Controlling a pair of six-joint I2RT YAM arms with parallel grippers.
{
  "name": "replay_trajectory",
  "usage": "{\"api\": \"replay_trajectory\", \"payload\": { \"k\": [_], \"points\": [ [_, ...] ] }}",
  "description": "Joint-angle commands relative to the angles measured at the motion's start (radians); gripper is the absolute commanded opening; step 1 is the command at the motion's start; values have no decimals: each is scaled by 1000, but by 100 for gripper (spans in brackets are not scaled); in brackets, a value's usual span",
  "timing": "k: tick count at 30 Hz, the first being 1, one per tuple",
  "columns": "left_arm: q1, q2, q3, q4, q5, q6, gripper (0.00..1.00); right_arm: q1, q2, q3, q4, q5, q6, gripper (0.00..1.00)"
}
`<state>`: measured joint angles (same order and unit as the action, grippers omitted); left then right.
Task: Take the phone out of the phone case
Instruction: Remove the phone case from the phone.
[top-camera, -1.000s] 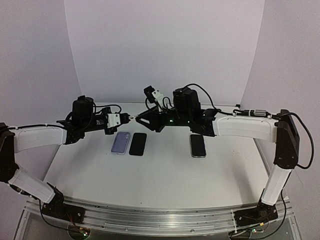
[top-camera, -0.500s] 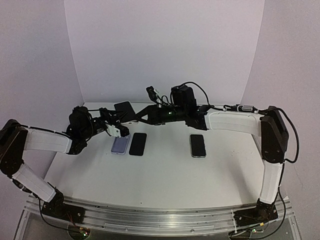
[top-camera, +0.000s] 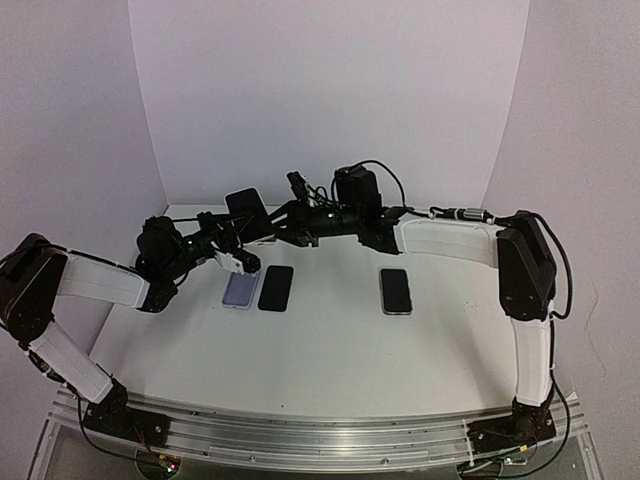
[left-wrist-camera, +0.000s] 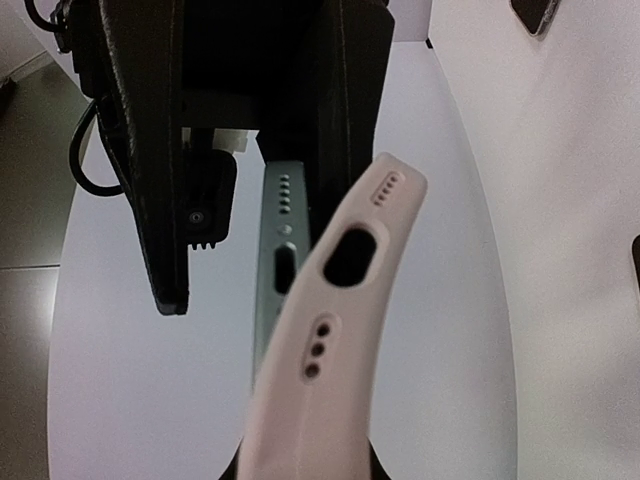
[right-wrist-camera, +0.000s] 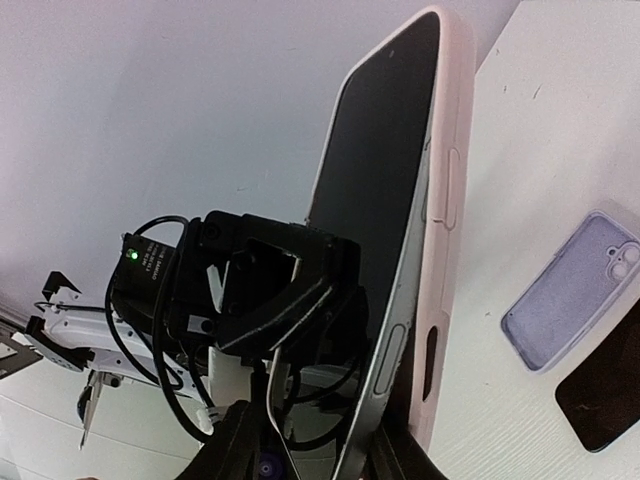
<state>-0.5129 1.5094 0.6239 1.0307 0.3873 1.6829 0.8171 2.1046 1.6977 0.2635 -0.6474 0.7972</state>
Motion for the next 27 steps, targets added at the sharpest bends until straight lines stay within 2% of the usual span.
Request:
{"api": "replay_trajectory", "payload": {
  "k": [1, 6, 8, 12, 17, 21, 23, 27],
  "points": [
    [-145, 19, 99, 240, 347, 4, 0, 142, 93, 73, 114, -165, 47, 32],
    [-145, 14, 77, 227, 382, 24, 0, 141, 64, 34, 121, -134, 20, 7],
    [-145, 13, 67, 215, 395, 41, 0, 136, 65, 34, 125, -131, 37, 1],
    [-146, 6, 56, 186, 399, 59, 0, 121, 50, 8, 139, -115, 63, 0],
    [-144, -15, 43, 111, 337, 66, 21, 96, -48, -129, 140, -12, 15, 0],
    [-144, -45, 17, -12, 322, 47, 27, 85, -120, -244, 140, 64, -23, 0],
    [-144, -48, -4, -83, 353, 57, 34, 83, -142, -292, 140, 91, -15, 0],
    [-145, -19, -51, -76, 399, 107, 41, 81, -187, -368, 140, 132, -4, 0]
  ]
}}
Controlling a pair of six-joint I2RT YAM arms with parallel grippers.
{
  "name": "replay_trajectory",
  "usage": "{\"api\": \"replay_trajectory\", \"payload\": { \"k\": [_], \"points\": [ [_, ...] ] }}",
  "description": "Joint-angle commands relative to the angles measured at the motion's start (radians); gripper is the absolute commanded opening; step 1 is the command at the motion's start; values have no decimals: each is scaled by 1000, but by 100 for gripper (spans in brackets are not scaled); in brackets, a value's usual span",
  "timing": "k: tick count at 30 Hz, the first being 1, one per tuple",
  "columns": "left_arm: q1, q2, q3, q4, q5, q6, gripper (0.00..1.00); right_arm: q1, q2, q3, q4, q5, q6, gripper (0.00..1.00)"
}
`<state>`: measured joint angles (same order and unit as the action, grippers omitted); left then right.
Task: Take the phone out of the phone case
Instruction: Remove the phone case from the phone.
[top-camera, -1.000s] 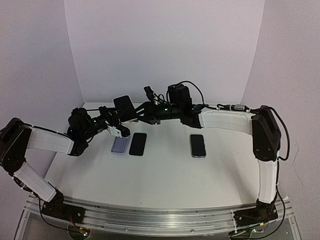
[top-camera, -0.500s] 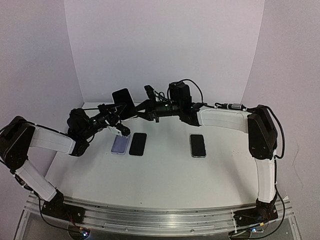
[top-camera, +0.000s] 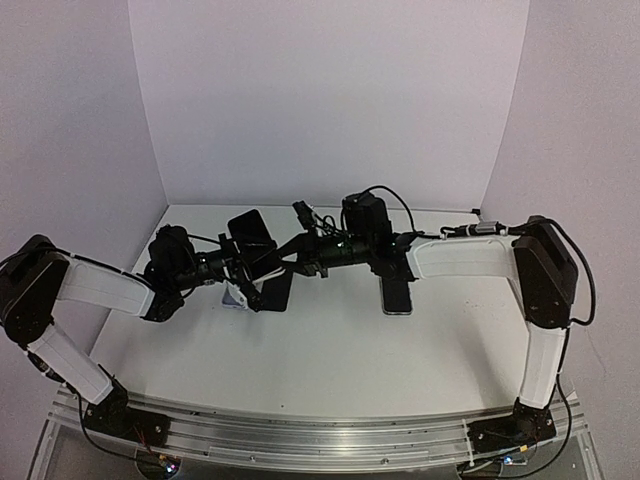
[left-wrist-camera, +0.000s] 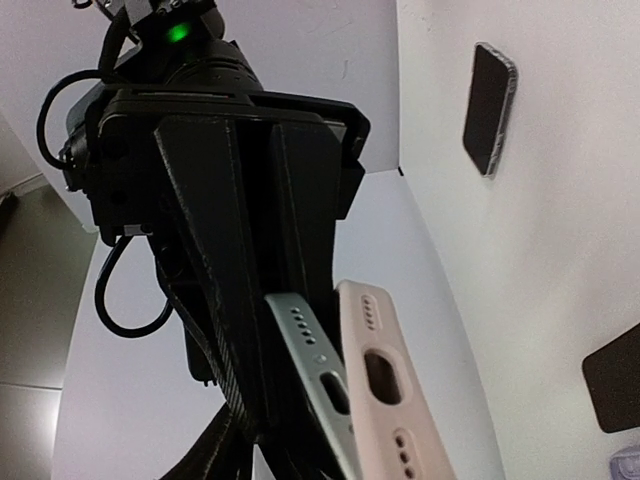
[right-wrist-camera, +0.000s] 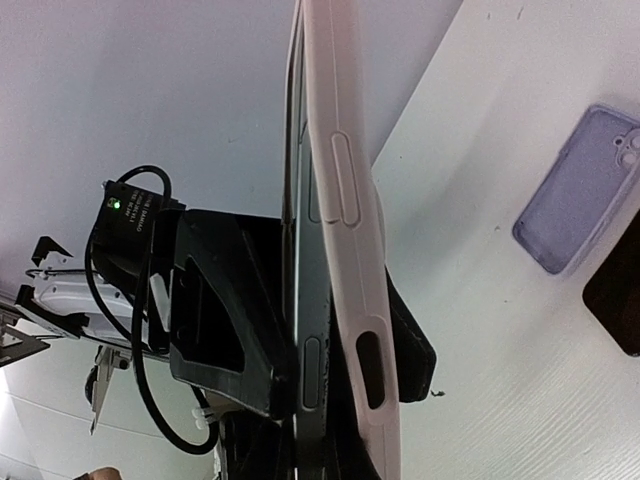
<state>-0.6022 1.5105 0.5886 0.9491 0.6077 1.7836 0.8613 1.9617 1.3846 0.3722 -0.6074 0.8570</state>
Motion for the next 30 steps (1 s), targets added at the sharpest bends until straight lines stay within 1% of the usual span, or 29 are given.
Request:
{"api": "replay_trajectory", "payload": {
  "k": [1, 5, 7, 13, 16, 18, 19, 21, 23, 24, 26, 28, 30],
  "points": [
    [-56, -16, -19, 11, 173, 9, 44, 33, -57, -81, 31, 108, -62, 0],
    [-56, -21, -9, -11, 140, -22, 62, 8, -105, -158, 32, 188, -48, 0],
    [-56, -40, -1, -76, 130, -35, 70, 2, -120, -177, 33, 217, -47, 0],
    [-54, -136, -3, -367, 137, -38, 94, -22, -142, -196, 34, 279, -24, 0],
    [-54, -171, -2, -425, 118, -103, 99, -34, -154, -195, 33, 290, -32, 0],
    [-54, -185, 13, -449, 95, -159, 100, -40, -162, -199, 31, 305, -40, 0],
    [-54, -192, 26, -458, 82, -211, 100, -43, -166, -205, 29, 316, -41, 0],
    [-54, -203, 63, -477, 57, -362, 100, -47, -177, -219, 29, 340, -39, 0],
    [-53, -204, 159, -552, 11, -674, 98, -52, -196, -231, 30, 368, -32, 0],
    [-48, -193, 223, -594, -18, -839, 94, -54, -207, -231, 29, 383, -29, 0],
    [-24, -159, 327, -700, -73, -1188, 76, -54, -236, -223, 30, 416, -39, 0],
    [28, -128, 390, -769, -33, -1511, 66, -54, -268, -205, 30, 462, -55, 0],
    [65, -118, 393, -777, 13, -1764, 58, -54, -297, -187, 30, 506, -63, 0]
  ]
}}
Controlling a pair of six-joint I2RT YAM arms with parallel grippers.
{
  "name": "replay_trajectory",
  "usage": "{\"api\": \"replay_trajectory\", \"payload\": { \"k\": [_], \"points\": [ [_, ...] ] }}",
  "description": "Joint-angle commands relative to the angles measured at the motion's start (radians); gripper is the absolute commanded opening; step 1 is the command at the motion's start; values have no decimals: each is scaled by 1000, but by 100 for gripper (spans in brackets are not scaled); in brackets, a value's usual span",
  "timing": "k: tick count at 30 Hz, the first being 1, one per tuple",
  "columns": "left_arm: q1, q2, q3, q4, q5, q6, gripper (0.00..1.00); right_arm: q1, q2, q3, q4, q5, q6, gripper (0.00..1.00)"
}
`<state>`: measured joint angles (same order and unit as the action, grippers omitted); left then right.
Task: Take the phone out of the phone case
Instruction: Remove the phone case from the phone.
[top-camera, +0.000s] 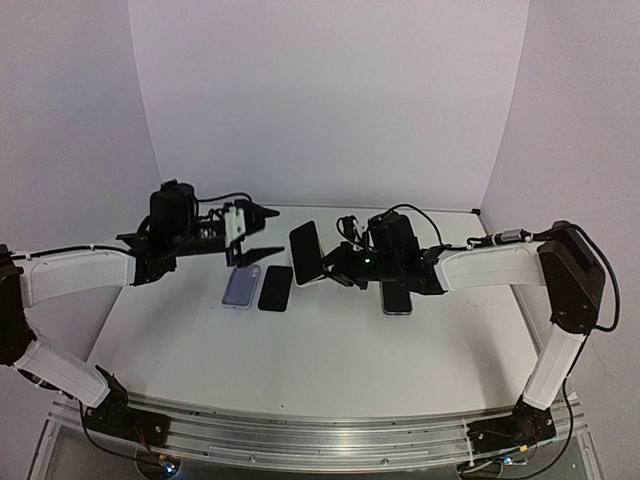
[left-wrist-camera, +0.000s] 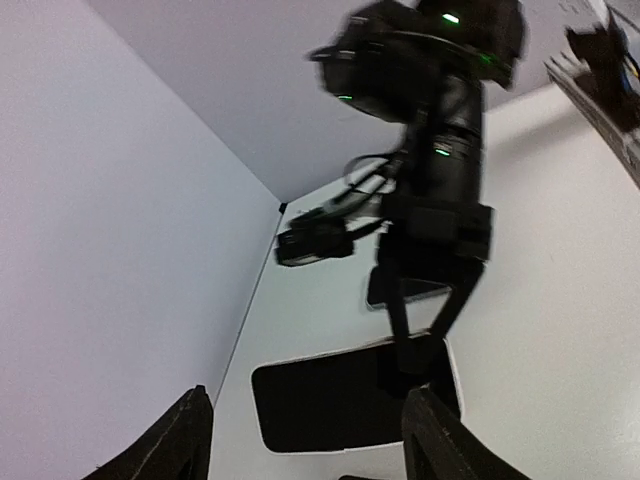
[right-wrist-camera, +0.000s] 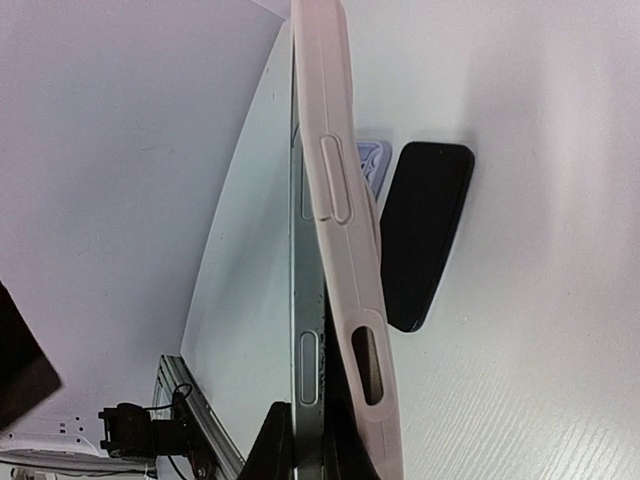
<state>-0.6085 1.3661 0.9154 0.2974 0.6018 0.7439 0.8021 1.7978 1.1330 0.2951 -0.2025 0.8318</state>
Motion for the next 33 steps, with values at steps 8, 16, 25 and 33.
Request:
{"api": "replay_trajectory", "payload": {
  "k": [8, 16, 25, 33],
  "points": [
    [65, -66, -137, 306, -10, -1001, 65, 9, -148, 161, 227, 151, 20, 0],
    [22, 36, -73, 627, -72, -1022, 80, 51, -58, 336, 413, 129, 57, 0],
    [-22, 130, 65, 873, -138, -997, 65, 98, 67, 531, 496, 91, 77, 0],
    [-28, 150, 87, 936, -152, -955, 38, 109, 88, 569, 511, 82, 74, 0]
  ]
}}
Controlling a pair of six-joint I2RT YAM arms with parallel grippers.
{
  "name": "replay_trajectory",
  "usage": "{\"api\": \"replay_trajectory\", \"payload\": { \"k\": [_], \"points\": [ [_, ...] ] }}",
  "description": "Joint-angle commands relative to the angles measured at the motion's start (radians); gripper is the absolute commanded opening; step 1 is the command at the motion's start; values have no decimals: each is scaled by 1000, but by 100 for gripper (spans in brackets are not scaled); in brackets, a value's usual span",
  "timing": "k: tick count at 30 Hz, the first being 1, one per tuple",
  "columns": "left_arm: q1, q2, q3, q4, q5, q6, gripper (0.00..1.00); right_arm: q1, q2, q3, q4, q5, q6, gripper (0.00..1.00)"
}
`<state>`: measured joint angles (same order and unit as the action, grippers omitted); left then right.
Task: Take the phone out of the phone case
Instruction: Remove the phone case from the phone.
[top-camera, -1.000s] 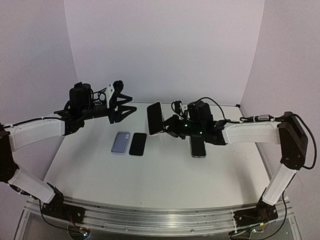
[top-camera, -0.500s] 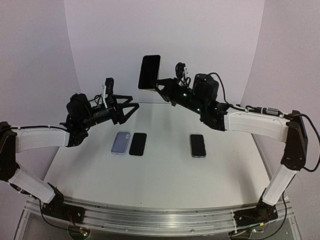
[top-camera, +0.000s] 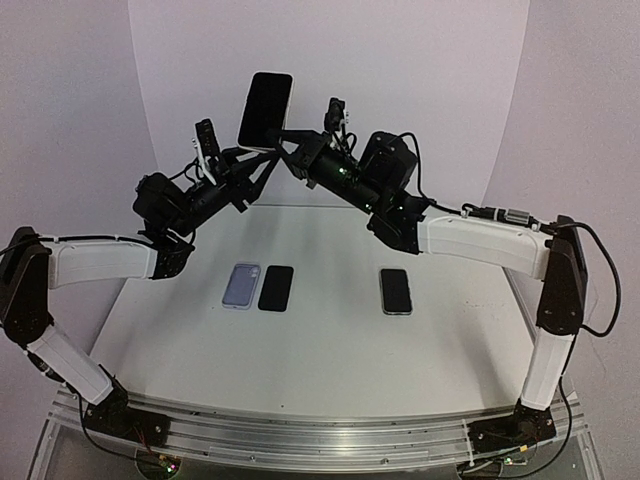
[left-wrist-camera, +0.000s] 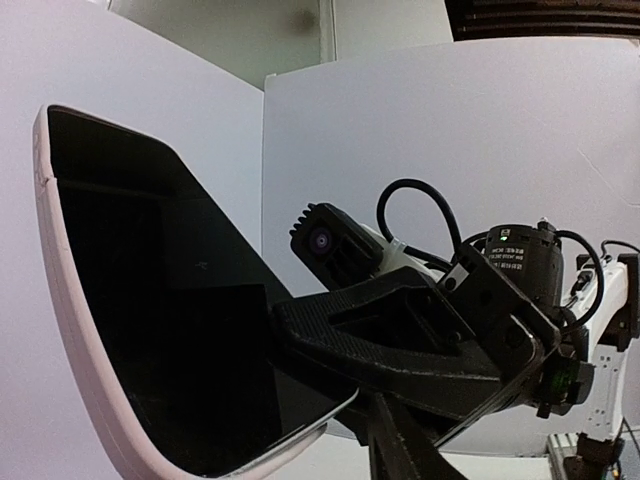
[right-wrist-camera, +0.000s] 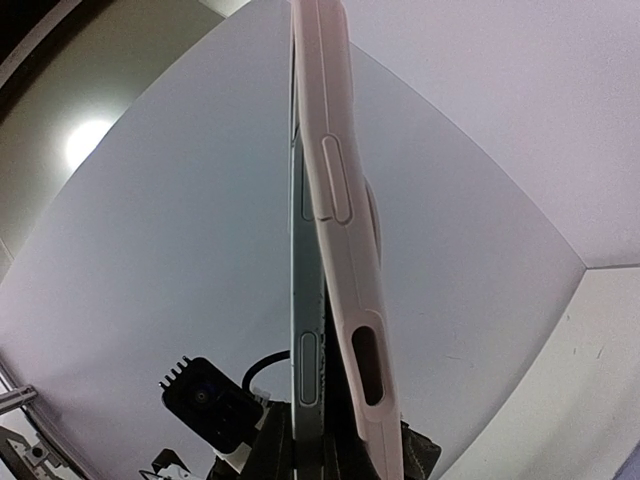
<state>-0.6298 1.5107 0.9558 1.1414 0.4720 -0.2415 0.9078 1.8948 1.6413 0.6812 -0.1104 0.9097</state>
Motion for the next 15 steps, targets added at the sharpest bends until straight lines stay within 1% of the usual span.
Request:
{"api": "replay_trajectory", "payload": {
  "k": [1, 4, 6, 9, 10, 13, 15],
  "points": [
    [-7, 6, 45, 94, -15, 39, 34, 3, -10, 58, 127, -9, -5, 0],
    [-7, 0, 33, 100, 22, 69, 30, 3, -9, 59, 128, -10, -8, 0],
    [-7, -3, 29, 99, 21, 83, 24, 2, -6, 61, 130, -13, -3, 0],
    [-7, -5, 27, 98, 14, 120, 13, 3, -3, 59, 130, -16, 9, 0],
    [-7, -7, 25, 98, 14, 127, 11, 3, -3, 58, 132, -17, 11, 0],
    [-7, -9, 23, 103, -20, 141, 2, 3, -3, 54, 131, -20, 14, 0],
    [-7, -13, 22, 105, -41, 144, 0, 2, -6, 38, 131, -14, 20, 0]
  ]
}}
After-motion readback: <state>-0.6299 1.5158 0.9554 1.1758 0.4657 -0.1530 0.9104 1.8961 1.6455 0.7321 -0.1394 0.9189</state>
